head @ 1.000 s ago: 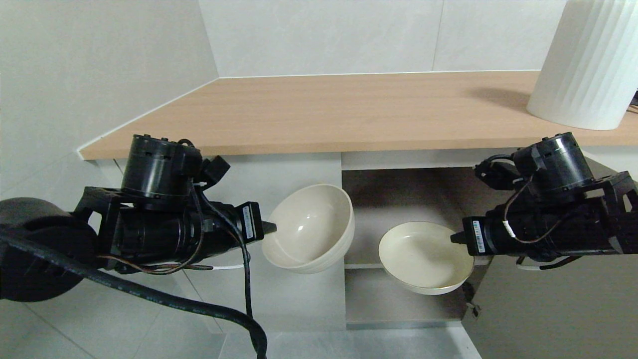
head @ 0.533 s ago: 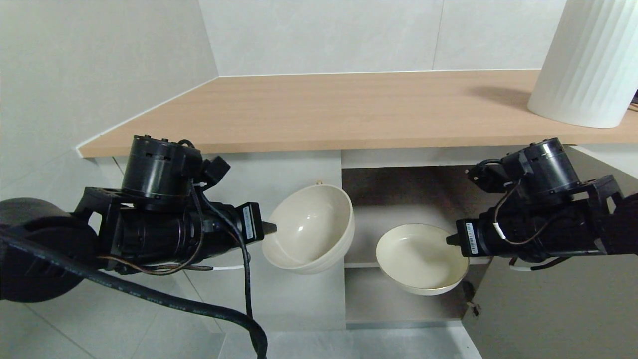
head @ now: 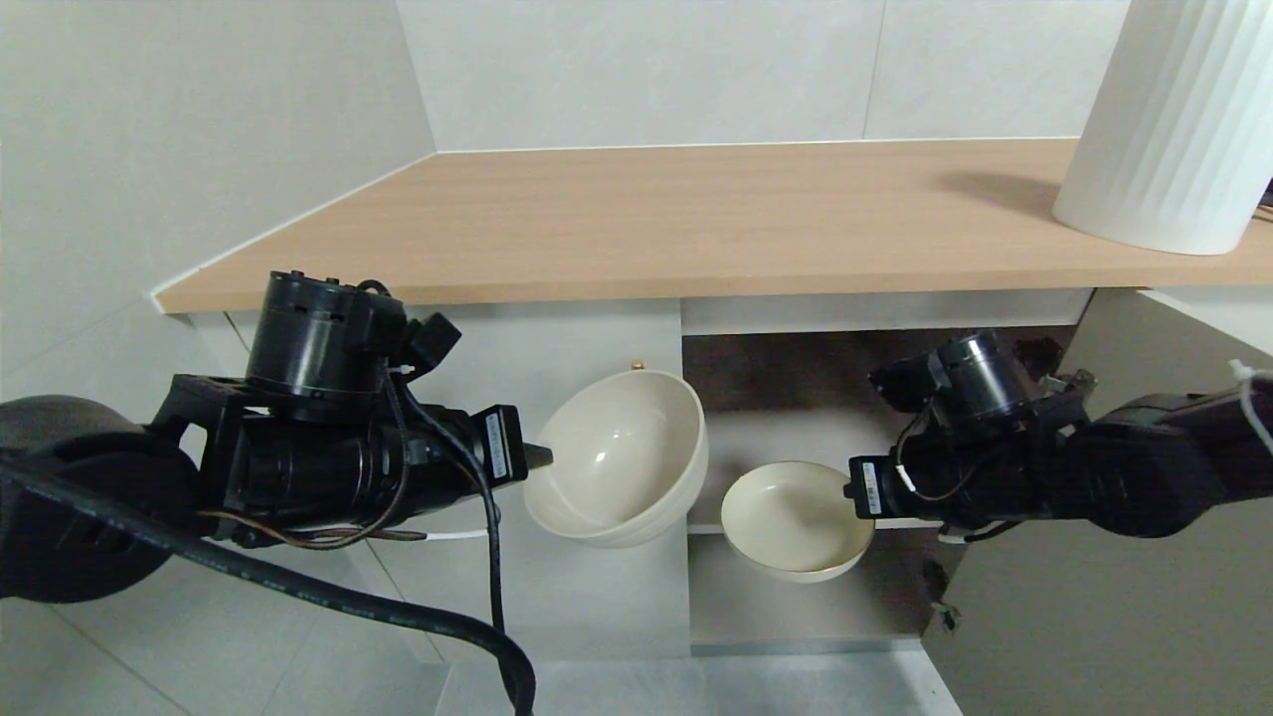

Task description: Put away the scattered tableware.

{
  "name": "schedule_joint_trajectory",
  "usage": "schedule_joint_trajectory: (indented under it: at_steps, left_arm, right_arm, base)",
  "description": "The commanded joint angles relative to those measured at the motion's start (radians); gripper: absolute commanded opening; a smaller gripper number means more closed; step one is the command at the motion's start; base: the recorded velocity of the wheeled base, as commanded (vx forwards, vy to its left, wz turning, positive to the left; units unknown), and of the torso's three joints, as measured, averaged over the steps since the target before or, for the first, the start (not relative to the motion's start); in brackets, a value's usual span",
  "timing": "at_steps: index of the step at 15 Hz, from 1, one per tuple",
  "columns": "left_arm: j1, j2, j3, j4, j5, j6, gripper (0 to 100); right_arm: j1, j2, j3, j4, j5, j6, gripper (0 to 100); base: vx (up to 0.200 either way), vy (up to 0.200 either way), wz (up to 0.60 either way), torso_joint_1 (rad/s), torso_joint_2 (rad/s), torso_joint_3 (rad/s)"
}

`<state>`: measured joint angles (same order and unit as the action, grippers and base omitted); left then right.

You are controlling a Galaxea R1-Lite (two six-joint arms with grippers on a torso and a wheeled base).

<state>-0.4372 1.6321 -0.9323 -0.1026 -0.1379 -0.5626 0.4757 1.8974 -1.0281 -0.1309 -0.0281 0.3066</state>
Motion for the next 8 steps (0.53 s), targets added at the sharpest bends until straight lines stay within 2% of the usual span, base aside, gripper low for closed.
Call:
schedule_joint_trajectory:
  at_steps: [1, 3, 8]
  left_arm:
    - [0.0, 0.002, 0.0, 0.0, 0.0, 0.0, 0]
    - [-0.003, 0.002, 0.001, 0.0, 0.0, 0.0, 0]
    - [-0.003, 0.003, 0.001, 0.0, 0.0, 0.0, 0]
  right_arm:
    - [-0.005, 0.109, -0.006, -0.039, -0.01, 0.02, 0]
    - [-0.02, 0.173, -0.013, -0.101, -0.016, 0.031, 0]
    - [-0.072, 0.281, -0.084, -0.136, -0.038, 0.095, 0]
  base:
    - [0.0, 0.0, 0.0, 0.0, 0.0, 0.0]
    - [0.0, 0.0, 0.0, 0.0, 0.0, 0.0]
    - [0.0, 0.0, 0.0, 0.0, 0.0, 0.0]
